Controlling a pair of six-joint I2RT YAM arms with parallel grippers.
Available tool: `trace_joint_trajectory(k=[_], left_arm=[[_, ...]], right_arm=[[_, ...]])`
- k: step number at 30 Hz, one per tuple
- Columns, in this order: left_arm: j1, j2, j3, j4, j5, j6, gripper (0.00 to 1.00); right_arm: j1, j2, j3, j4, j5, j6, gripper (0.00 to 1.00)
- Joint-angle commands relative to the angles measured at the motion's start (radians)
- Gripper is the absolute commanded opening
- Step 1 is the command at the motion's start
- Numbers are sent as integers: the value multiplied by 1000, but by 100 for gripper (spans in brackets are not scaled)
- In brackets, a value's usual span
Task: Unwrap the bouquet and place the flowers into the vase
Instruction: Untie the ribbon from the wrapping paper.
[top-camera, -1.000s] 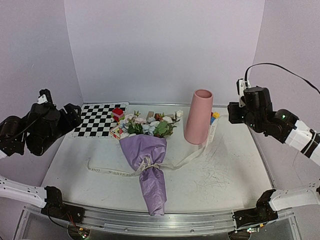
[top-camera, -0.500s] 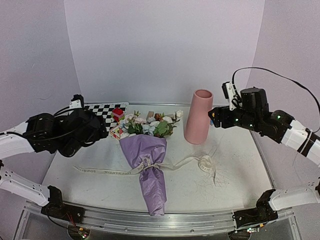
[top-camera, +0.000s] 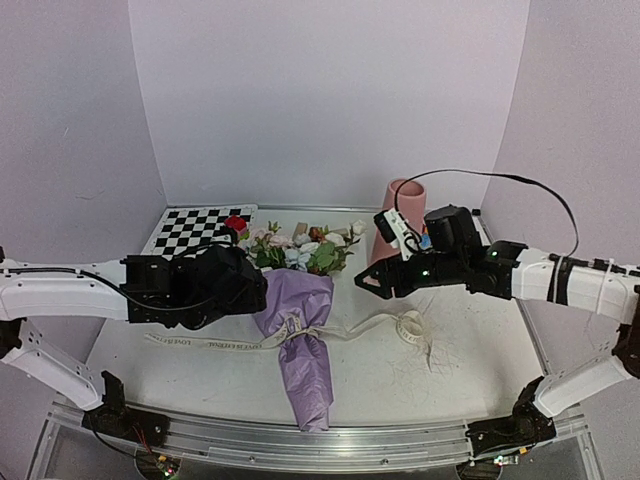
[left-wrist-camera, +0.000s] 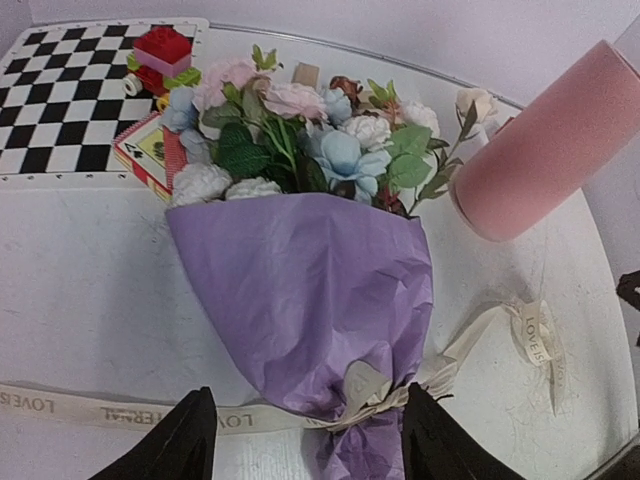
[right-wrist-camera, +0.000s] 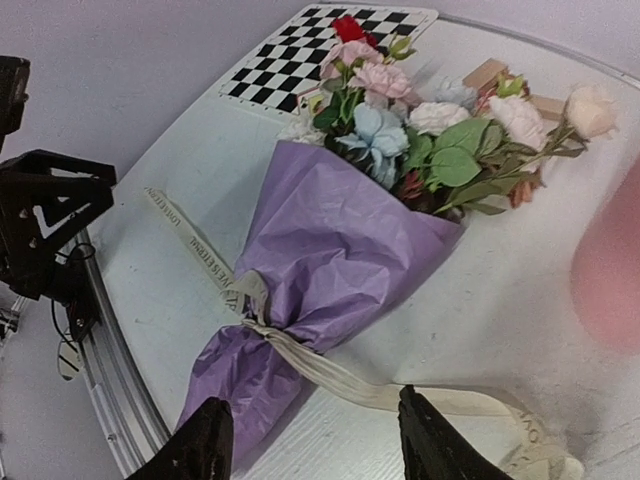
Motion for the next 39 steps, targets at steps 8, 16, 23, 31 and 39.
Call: trace_joint_trajectory(k=[8, 16, 23, 31, 39], left_arm=[[1, 198, 21, 269, 275, 132, 42], [13, 317, 53, 264, 321, 67, 29], [41, 310, -6, 262, 329, 30, 27], [63, 336, -73, 263, 360, 15, 26], [65, 315, -64, 198, 365, 77, 28]], right_arm=[[147, 251, 22, 179, -9, 152, 31], [182, 360, 76, 202, 5, 167, 24], [204, 434, 116, 206, -6, 188, 24], [209, 512, 128, 204, 21, 219, 24], [208, 508, 127, 124, 117, 218, 26]])
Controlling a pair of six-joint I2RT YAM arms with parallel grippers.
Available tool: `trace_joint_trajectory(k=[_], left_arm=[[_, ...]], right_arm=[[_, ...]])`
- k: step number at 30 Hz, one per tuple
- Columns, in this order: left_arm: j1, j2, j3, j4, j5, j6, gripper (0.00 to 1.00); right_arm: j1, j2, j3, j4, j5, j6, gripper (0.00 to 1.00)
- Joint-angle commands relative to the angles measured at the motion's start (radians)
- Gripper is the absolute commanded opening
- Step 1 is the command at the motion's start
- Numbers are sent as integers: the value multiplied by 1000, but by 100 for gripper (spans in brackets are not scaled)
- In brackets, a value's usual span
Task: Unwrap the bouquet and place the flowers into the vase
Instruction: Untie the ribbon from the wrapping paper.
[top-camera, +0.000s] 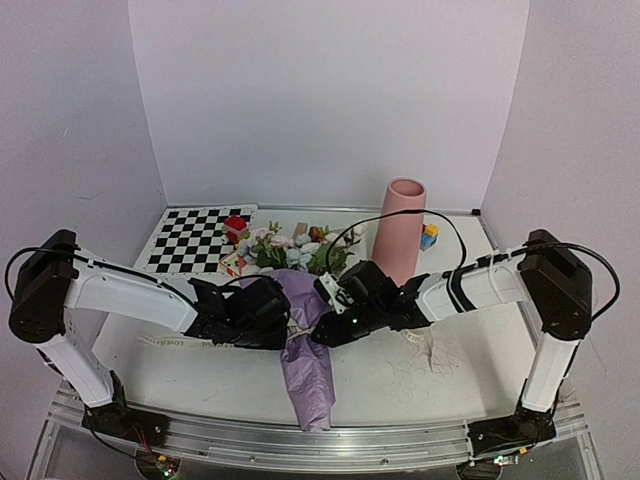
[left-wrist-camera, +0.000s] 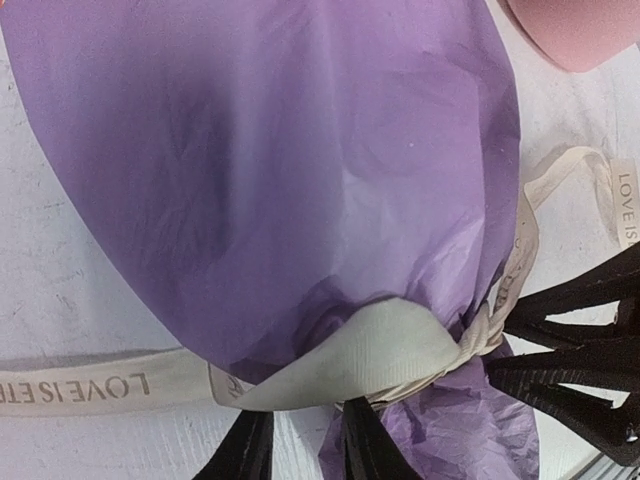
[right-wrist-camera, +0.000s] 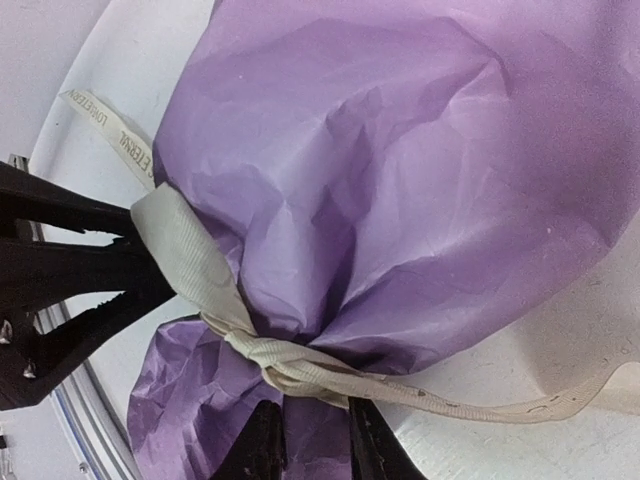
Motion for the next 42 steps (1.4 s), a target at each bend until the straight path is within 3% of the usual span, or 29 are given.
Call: trace_joint_trajectory(k=[1, 9, 18, 29, 35, 39, 42], left_arm=[[0, -32, 11, -30, 18, 68, 30], [-7, -59, 77, -27, 95, 231, 34], [-13, 35, 149, -27, 96, 309, 19], [-12, 92, 142, -19, 25, 329, 32], [-20, 132, 140, -19, 29, 349, 32], [-29, 146, 138, -20, 27, 357, 24], [-30, 149, 136, -19, 31, 361, 5]], right_arm=[[3, -18, 30, -41, 51, -4, 26], [3, -49, 58, -52, 65, -47, 26], [3, -54, 90, -75, 79, -65, 26], [3, -6, 104, -59, 42, -49, 26], [3, 43, 107, -50, 20, -38, 30], [3, 69, 107, -49, 26, -43, 33], [3, 81, 105, -59, 49, -47, 32]])
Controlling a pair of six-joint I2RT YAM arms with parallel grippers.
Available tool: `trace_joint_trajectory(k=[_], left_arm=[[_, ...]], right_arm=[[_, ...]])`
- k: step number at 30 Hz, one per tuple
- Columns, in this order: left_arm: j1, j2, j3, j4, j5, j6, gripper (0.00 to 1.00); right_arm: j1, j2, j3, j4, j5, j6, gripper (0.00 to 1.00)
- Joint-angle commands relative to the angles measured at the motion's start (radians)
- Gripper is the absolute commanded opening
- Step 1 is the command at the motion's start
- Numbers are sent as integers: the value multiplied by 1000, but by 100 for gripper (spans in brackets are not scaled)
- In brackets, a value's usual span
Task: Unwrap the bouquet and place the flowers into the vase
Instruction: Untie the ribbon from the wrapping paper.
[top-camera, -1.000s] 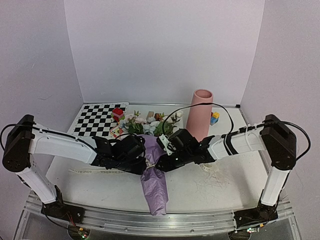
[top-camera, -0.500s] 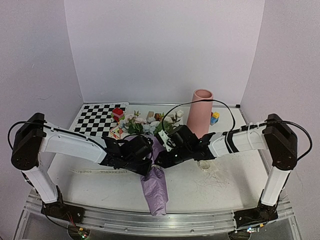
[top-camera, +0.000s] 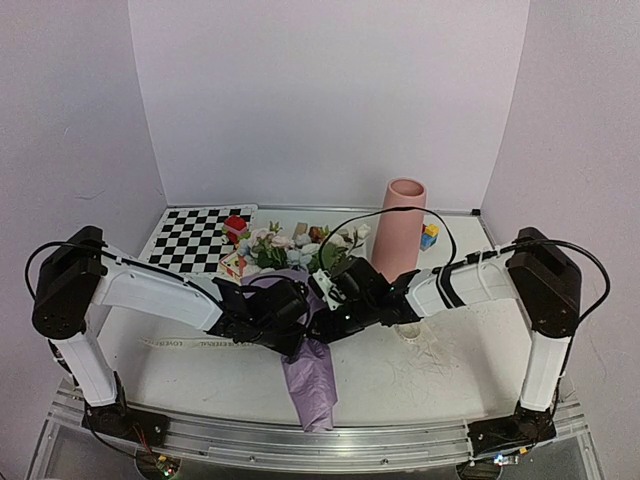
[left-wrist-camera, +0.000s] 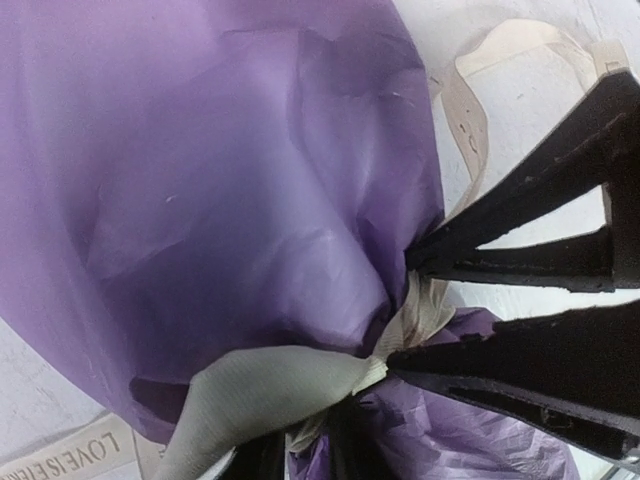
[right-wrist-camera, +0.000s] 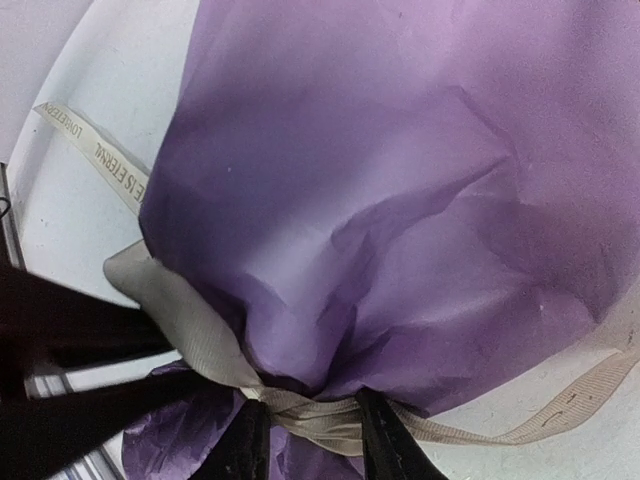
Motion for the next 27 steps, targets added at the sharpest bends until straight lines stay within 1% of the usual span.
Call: trace_joint_trajectory(k=[1, 4, 6, 12, 18, 21, 22, 24, 25, 27], left_arm=[[-9, 11, 20, -9, 0, 23, 1], [-9, -20, 13, -12, -5, 17, 0], [-9, -58, 1, -16, -16, 10, 0], [-9, -165, -37, -18, -21, -15, 0], [-9, -186, -66, -17, -15, -29, 0], [-9, -184, -66, -18, -10, -31, 1], [-9, -181, -64, -18, -6, -30, 5], [-9, -169, -60, -18, 10, -23, 22], [-9, -162, -58, -17, 18, -21, 29], [-13, -158, -58, -18, 24, -17, 37]], right_arm=[[2, 20, 21, -26, 27, -6, 29], [2, -18, -16, -32, 92, 3, 18], [2, -53, -45, -33, 146, 9, 15], [2, -94, -59, -73, 231, -7, 13], [2, -110, -59, -82, 243, -19, 15], [3, -127, -56, -83, 241, -26, 18], [2, -133, -56, -83, 239, -29, 19], [1, -146, -55, -83, 232, -36, 22], [2, -151, -55, -83, 225, -41, 23], [1, -157, -52, -81, 207, -54, 26]])
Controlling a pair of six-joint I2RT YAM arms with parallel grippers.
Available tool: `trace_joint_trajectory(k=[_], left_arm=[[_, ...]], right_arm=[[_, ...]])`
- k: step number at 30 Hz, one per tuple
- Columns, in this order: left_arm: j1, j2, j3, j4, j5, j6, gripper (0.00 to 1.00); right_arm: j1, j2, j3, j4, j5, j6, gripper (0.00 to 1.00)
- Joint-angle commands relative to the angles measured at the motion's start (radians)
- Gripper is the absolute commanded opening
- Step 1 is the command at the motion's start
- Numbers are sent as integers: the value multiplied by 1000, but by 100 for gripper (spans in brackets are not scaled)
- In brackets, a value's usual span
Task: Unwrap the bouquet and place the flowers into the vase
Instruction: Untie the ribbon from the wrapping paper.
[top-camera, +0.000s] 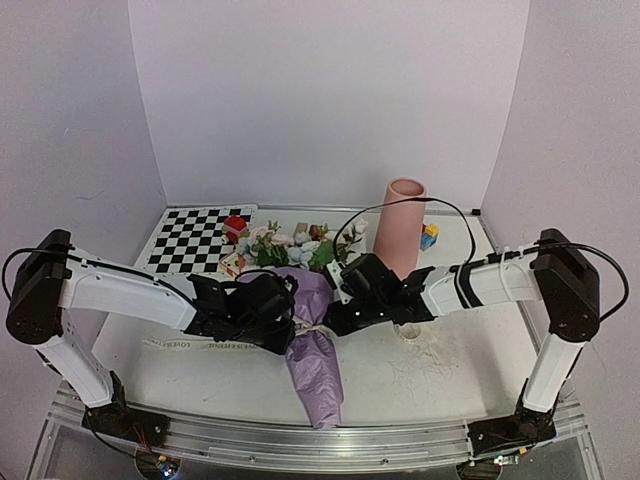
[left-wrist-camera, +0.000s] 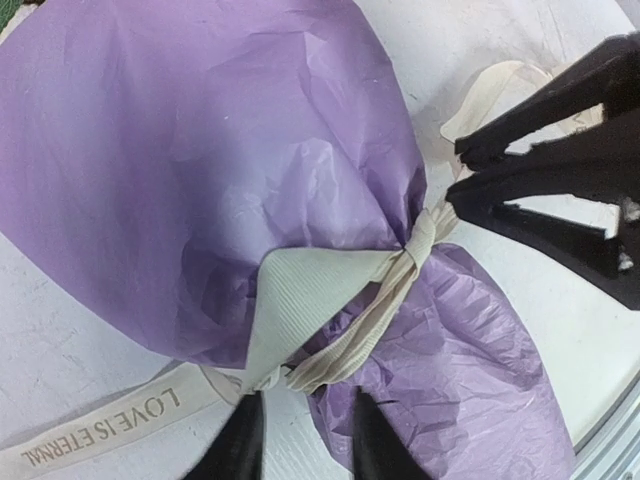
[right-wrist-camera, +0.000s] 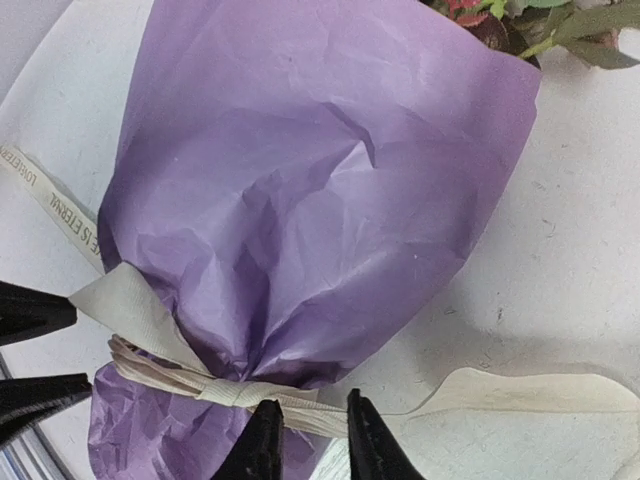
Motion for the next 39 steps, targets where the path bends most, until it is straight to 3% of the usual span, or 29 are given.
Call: trace_joint_trajectory(k=[1, 6, 12, 19, 21, 25, 29, 33, 39], left_arm=[[-11, -11, 13, 2, 8, 7, 39], [-25, 7, 45, 2, -34, 28, 44], [-36, 98, 89, -10, -132, 17, 41], [-57, 158, 130, -124, -327, -122, 24], [-64, 163, 144, -171, -375, -167, 17], [-86, 133, 146, -211, -457, -243, 11], [-100, 57, 109, -216, -496, -305, 10], [-105, 12, 85, -213, -503, -315, 8], [-132, 32, 129, -174, -439, -205, 21]], right_arm=[[-3, -58, 2, -31, -23, -38, 28], [-3, -44, 8, -13, -91, -45, 40], [-2, 28, 42, -9, -105, -30, 43], [-3, 78, 42, -13, -63, 5, 41], [-2, 84, 39, -20, -1, 20, 39], [-3, 49, 21, -57, 169, 60, 36], [-3, -34, -25, -55, 262, 67, 34], [-2, -69, -44, -46, 256, 39, 33], [-2, -78, -45, -3, 126, -12, 32]])
